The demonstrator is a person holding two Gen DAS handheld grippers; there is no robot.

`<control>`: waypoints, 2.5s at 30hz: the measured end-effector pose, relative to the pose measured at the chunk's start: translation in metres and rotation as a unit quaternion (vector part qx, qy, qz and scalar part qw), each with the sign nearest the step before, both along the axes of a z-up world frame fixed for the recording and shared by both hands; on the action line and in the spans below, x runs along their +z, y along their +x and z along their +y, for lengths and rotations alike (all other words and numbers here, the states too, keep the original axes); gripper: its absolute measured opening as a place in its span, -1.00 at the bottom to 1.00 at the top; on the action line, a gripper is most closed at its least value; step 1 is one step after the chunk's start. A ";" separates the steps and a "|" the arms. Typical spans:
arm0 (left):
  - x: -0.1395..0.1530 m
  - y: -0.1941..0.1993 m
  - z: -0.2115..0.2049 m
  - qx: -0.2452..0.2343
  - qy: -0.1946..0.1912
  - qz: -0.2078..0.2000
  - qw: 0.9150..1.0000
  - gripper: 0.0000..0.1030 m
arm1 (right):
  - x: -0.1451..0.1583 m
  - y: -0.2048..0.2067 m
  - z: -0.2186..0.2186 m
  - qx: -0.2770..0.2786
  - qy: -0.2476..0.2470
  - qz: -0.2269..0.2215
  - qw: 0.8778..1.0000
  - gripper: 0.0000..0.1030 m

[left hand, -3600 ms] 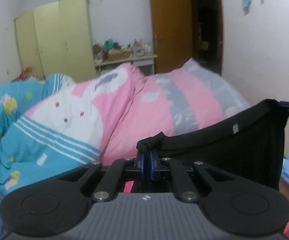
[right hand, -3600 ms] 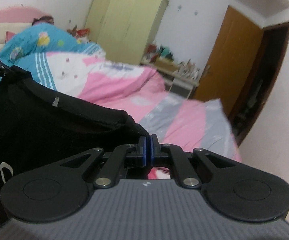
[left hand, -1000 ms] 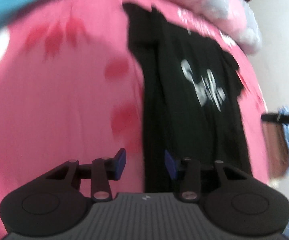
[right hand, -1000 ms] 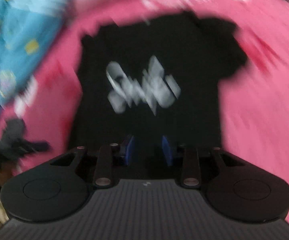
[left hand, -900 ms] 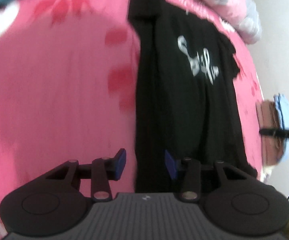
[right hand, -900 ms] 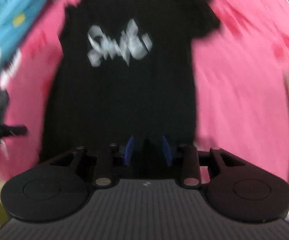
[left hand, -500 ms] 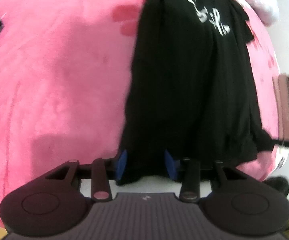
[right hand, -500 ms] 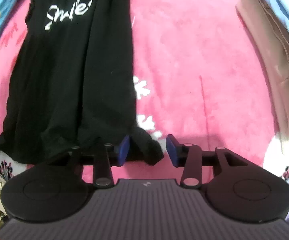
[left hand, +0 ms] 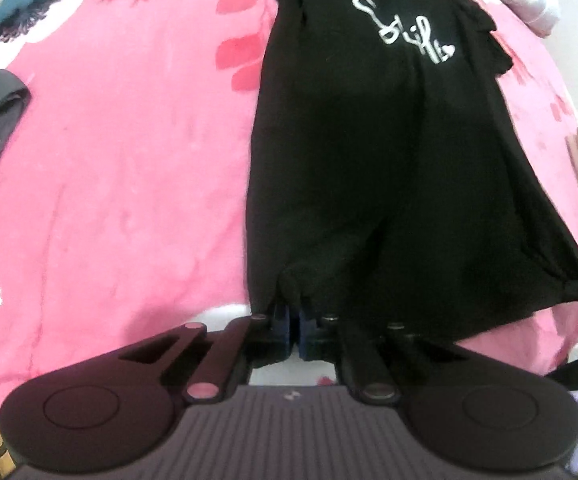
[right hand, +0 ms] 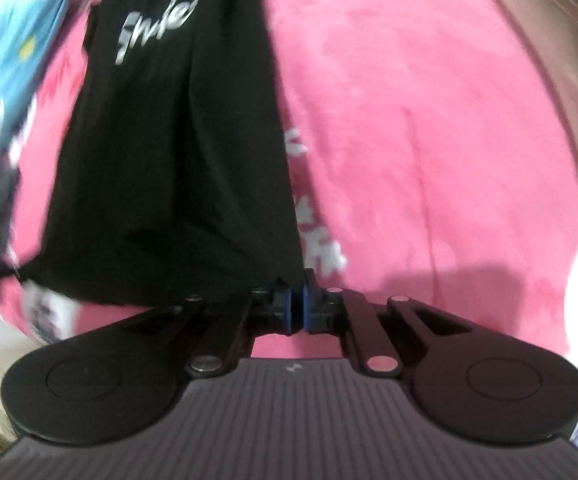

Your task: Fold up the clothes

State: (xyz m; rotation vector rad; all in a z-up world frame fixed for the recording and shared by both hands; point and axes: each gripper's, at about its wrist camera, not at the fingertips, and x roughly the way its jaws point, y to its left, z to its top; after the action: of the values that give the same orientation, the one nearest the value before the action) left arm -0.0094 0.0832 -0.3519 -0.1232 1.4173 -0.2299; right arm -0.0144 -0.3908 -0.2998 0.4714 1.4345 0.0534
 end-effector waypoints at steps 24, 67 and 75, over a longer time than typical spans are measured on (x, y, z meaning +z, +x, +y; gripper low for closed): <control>-0.005 -0.002 0.007 -0.059 0.040 0.041 0.997 -0.45 | -0.015 0.005 -0.020 -0.035 -0.169 0.078 0.982 -0.37; -0.009 -0.053 0.118 0.218 -0.116 0.006 0.969 -0.33 | -0.121 0.078 0.238 -0.118 0.405 0.142 0.895 -0.96; -0.009 -0.042 0.124 0.227 -0.159 0.012 0.961 -0.27 | -0.111 0.073 0.269 -0.075 0.430 0.127 0.891 -0.96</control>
State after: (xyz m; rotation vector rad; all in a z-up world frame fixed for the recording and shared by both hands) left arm -0.0514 0.2075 -0.3609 -0.7098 1.3278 -0.0733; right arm 0.0590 -0.1213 -0.4103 1.3578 1.5783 0.5362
